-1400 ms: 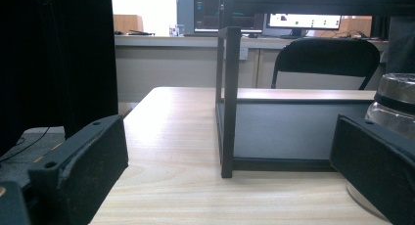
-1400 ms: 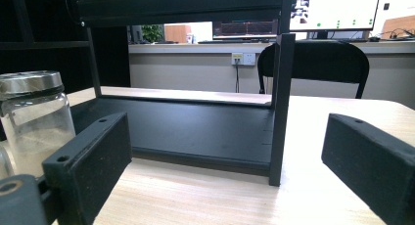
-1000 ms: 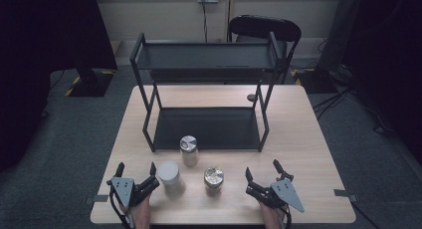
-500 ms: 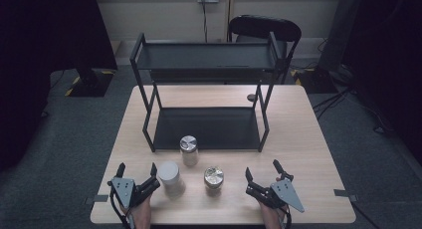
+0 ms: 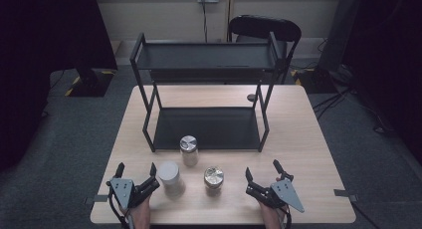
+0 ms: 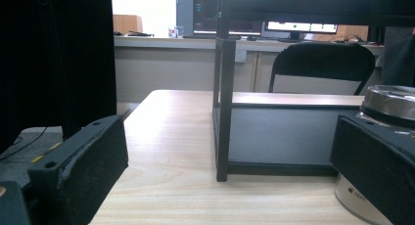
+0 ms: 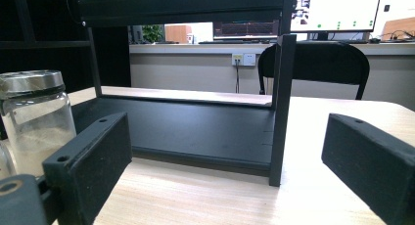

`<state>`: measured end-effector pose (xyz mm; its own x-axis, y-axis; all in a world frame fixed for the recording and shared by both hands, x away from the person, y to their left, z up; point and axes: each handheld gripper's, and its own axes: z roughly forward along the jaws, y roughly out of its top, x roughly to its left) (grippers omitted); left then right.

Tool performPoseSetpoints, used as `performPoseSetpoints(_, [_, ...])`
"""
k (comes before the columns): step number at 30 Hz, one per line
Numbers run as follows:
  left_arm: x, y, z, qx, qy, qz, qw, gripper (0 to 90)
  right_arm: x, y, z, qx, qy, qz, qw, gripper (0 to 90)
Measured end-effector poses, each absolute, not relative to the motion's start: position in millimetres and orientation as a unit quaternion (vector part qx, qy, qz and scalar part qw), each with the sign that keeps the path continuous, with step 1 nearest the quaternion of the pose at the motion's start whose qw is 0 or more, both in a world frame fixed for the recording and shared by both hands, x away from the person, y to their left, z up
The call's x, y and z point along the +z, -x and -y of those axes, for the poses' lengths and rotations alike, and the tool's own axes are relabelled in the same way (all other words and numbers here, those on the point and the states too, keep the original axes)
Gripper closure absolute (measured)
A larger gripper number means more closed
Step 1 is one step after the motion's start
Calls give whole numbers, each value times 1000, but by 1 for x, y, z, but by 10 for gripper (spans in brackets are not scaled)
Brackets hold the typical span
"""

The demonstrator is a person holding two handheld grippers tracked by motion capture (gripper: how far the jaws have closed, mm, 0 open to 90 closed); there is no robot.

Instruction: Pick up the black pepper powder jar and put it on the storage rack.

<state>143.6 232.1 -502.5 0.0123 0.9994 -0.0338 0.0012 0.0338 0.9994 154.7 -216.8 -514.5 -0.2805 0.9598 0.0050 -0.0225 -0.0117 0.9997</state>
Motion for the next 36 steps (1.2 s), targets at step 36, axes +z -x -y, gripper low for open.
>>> performPoseSetpoints(36, [-480, -131, -234, 492, -486, -485, 535, 0, -515, -155, 217, 575, -420, -557, 427, 33])
